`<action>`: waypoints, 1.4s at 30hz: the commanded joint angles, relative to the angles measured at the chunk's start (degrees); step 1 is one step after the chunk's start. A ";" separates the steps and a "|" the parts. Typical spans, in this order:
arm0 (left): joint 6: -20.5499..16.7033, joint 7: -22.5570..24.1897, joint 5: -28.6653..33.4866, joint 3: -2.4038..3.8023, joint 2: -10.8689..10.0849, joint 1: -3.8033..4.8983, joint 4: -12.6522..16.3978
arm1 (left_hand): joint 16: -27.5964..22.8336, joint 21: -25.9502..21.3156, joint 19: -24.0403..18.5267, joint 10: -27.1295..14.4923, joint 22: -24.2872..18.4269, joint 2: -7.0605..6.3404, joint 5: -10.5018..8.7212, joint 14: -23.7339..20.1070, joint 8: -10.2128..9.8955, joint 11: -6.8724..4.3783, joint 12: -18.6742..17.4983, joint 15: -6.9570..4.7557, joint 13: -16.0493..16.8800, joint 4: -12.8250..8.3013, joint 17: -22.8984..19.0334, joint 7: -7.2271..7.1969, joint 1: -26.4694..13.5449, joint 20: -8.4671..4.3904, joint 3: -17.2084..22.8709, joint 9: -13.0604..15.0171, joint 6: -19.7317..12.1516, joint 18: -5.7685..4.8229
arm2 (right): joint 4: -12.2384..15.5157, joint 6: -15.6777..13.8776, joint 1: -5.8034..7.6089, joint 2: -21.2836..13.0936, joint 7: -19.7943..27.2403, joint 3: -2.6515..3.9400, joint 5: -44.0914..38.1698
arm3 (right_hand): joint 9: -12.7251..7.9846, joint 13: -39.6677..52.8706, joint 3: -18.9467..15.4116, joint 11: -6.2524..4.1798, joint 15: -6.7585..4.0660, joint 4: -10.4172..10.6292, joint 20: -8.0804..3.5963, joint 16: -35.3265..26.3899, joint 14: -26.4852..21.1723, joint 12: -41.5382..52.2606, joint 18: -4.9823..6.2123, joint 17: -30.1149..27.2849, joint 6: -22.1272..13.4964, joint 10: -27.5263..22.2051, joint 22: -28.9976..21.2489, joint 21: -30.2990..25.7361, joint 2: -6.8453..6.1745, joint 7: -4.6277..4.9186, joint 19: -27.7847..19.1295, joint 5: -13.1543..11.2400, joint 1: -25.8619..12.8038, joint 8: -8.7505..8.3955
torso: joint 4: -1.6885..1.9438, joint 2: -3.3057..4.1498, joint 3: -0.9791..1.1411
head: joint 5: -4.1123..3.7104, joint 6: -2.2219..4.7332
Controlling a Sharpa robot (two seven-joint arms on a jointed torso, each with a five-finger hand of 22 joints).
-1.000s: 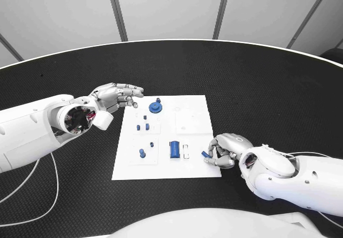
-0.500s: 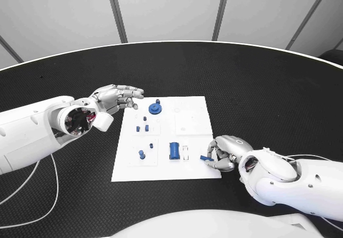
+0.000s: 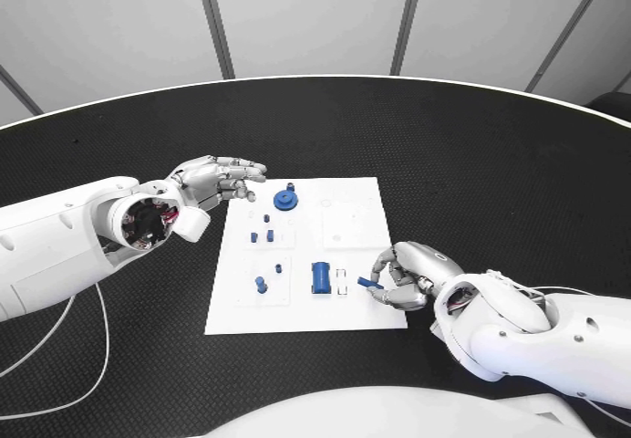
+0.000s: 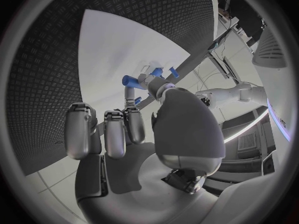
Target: Assemble the parts on the task board
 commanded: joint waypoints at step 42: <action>0.16 -0.26 0.00 0.01 0.49 0.03 0.11 | 0.45 -0.35 0.33 -0.32 -0.22 0.40 0.24 -0.43 0.21 0.03 0.45 -0.04 0.05 0.39 -0.11 -0.18 -0.32 0.24 0.04 -0.04 -0.33 0.39 | -9.51 3.68 0.50 10.43 0.07 0.57 8.09 | 2.82 11.69 -0.61 -1.74 -1.56 3.91 -1.08 0.73 5.95 1.77 0.00 15.09 2.69 3.71 12.38 2.00 -0.77 -2.14 4.74 0.54 -10.83 3.33 | 0.00 -0.01 0.12 | 0.55 -0.18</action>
